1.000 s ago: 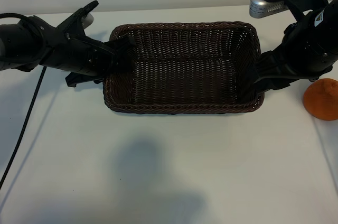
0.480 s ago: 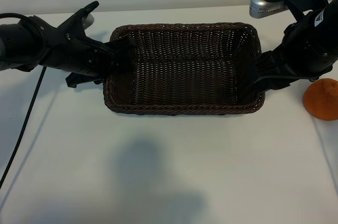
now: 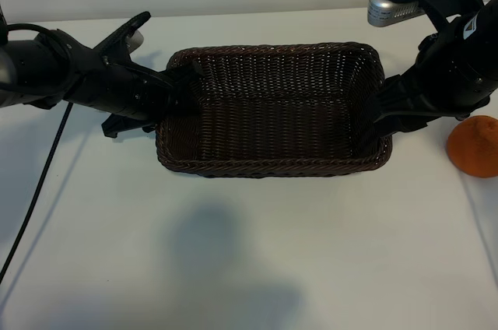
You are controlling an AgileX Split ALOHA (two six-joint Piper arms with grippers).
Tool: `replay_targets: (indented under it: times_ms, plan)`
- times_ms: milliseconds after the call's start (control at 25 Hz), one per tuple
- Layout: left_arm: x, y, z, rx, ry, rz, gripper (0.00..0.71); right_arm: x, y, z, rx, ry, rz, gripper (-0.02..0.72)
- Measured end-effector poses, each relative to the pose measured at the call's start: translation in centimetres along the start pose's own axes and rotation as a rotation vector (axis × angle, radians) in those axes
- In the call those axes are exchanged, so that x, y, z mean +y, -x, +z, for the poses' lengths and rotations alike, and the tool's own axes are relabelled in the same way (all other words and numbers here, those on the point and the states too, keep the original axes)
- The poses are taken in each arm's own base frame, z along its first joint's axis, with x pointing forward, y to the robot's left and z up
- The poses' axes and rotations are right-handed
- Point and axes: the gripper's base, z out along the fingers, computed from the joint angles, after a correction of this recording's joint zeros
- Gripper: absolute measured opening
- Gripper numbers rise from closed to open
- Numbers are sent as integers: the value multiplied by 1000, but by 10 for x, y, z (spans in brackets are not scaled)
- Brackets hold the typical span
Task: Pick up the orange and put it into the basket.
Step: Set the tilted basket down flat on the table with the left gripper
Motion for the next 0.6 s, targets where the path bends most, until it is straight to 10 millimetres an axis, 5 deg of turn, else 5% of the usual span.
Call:
replay_targets:
  times_ms: [400,480,600]
  plan:
    - [0,-1,0,6,-2,-1,302,0,0,0,0,0,0,550]
    - [-1,-1,0,10,-5,-7,354,0,0,0,0,0,0,550]
    - [-1,-2,0,24,-10,-11,541,0,0,0,0,0,0,550]
